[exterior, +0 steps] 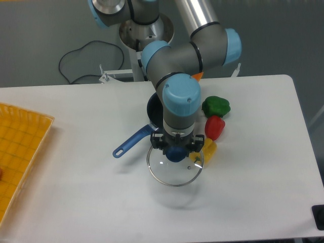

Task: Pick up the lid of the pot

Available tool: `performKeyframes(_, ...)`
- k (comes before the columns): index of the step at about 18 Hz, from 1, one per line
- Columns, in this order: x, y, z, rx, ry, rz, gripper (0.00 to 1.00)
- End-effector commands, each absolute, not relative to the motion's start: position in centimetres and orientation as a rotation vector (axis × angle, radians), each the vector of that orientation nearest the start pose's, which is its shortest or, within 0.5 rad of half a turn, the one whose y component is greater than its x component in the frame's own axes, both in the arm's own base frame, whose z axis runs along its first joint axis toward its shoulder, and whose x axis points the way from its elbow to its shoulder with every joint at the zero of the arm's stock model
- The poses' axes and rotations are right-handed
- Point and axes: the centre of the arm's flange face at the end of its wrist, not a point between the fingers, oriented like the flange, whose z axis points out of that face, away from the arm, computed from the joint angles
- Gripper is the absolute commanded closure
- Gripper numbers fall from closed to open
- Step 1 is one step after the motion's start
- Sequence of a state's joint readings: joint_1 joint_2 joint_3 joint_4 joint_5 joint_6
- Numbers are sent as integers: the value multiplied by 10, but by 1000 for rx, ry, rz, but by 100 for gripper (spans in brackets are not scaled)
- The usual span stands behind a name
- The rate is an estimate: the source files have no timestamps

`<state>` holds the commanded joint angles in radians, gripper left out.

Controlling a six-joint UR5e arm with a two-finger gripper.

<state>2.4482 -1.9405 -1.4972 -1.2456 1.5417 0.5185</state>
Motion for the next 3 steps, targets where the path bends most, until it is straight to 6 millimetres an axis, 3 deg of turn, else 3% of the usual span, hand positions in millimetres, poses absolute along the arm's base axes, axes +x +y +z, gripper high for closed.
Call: performKeyframes(3,-397,507,346,-3070,-554,-22,59)
